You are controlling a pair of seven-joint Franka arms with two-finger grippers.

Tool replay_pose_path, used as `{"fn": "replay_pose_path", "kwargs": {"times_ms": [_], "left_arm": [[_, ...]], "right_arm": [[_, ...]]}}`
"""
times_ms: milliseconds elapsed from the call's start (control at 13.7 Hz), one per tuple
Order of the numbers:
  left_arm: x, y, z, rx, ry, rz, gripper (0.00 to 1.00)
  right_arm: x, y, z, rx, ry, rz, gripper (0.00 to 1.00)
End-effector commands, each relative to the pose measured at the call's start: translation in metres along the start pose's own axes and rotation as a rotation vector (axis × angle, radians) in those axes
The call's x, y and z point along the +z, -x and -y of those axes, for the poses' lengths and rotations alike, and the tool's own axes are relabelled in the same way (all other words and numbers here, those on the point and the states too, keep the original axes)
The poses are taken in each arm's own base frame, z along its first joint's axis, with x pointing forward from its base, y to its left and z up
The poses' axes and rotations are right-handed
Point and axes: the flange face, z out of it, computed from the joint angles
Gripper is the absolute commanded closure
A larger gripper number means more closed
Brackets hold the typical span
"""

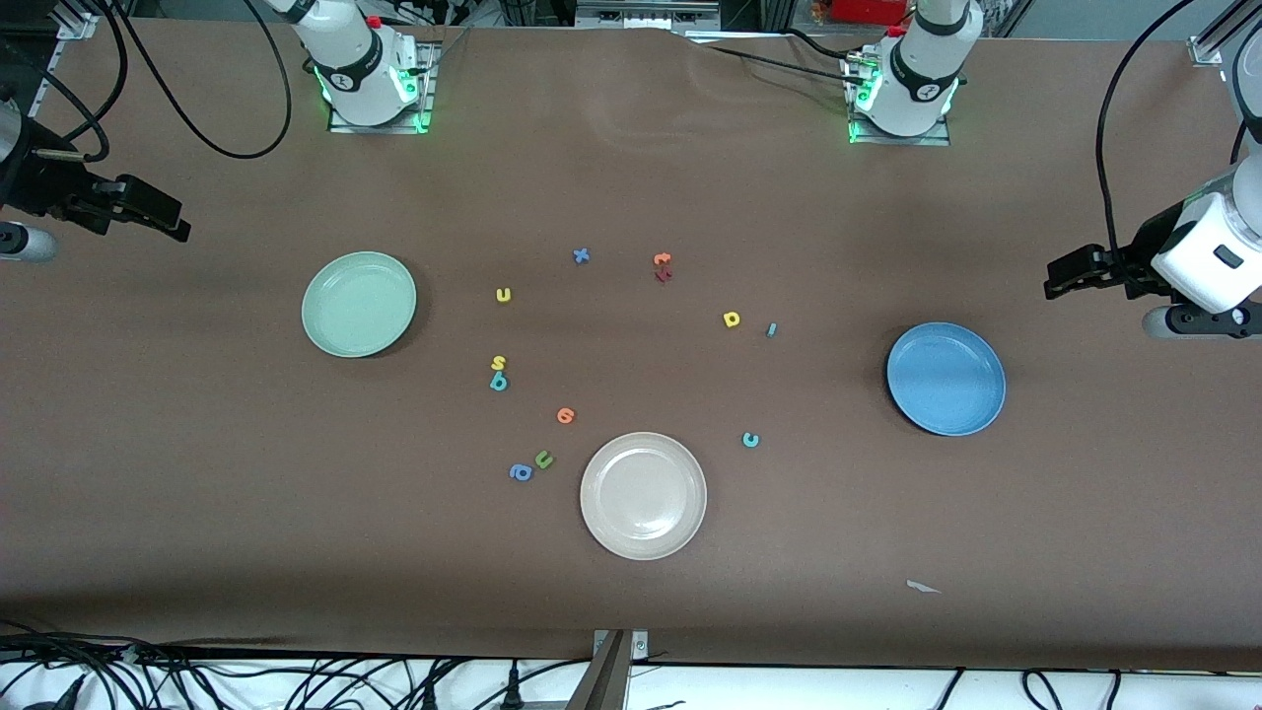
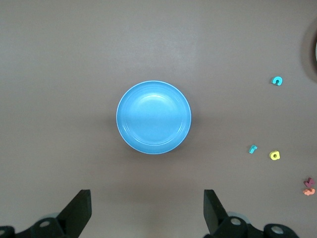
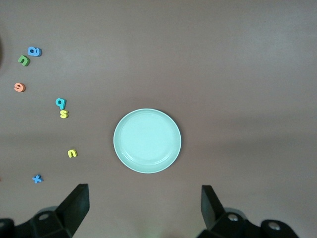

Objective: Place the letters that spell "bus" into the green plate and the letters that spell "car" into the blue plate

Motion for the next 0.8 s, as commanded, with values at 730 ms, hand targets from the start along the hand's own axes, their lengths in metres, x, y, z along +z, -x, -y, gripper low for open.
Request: {"fn": "replay_pose_path", "kwargs": {"times_ms": [730], "left_arm": [[-0.0002,0.0013,-0.0019,0.003,-0.001,-0.009,0.0]], "right_arm": [[-0.0037,-0.0012,-0.0057,0.011,0.013,0.002,0.0]]}}
